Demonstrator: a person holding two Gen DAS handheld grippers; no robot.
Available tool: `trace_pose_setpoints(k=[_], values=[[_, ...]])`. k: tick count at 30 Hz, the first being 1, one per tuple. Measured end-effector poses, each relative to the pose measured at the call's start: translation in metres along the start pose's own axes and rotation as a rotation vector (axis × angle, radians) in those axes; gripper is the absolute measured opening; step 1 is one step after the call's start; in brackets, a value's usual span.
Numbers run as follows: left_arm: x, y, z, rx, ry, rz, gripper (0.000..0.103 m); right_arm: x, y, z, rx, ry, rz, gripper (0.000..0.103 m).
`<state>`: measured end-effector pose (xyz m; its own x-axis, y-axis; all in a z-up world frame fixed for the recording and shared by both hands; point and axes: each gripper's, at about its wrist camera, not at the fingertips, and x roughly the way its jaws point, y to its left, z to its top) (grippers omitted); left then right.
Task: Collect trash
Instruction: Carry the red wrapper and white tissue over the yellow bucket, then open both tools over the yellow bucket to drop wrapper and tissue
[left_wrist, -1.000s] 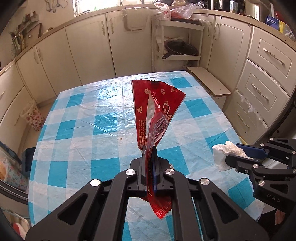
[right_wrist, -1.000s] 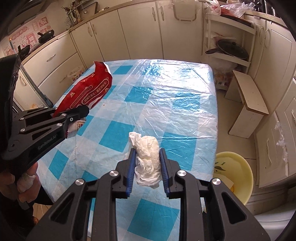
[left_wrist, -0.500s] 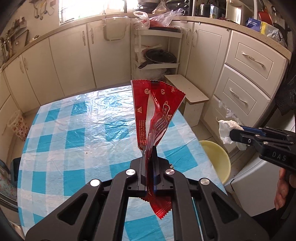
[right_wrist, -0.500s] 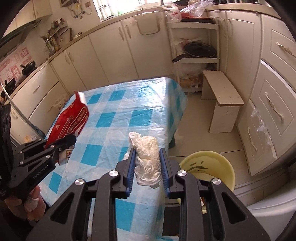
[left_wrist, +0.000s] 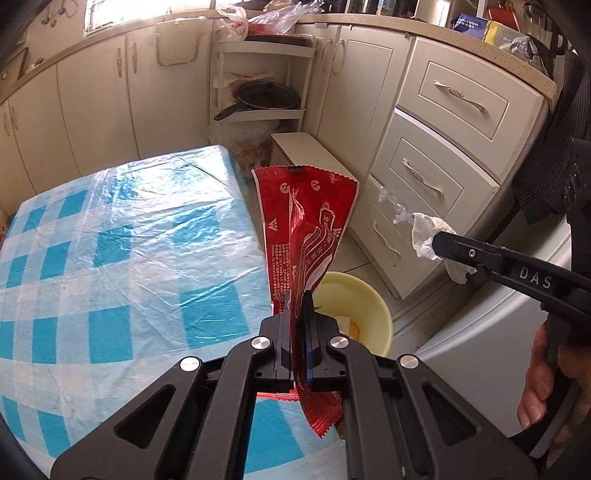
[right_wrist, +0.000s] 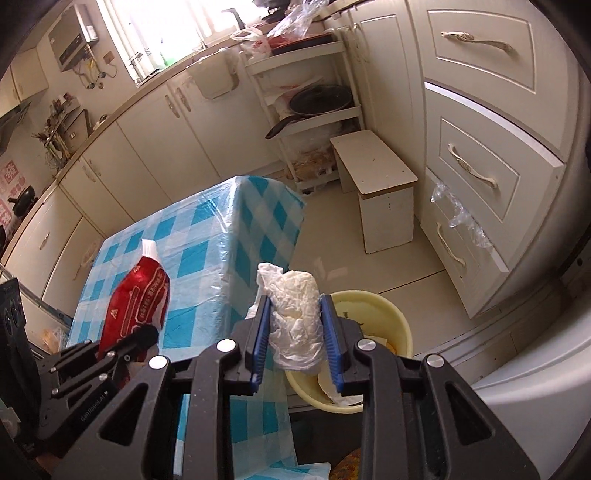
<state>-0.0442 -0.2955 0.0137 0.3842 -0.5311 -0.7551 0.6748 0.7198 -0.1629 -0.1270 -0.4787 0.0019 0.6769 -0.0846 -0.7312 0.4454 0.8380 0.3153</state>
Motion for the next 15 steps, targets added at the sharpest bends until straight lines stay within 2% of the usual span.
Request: trace_pose_setpoints(k=[15], values=[[0.061, -0.042, -0.001, 0.006, 0.084, 0.004, 0.004, 0.036, -0.045, -0.011, 0.165, 0.106, 0.003, 0.030]])
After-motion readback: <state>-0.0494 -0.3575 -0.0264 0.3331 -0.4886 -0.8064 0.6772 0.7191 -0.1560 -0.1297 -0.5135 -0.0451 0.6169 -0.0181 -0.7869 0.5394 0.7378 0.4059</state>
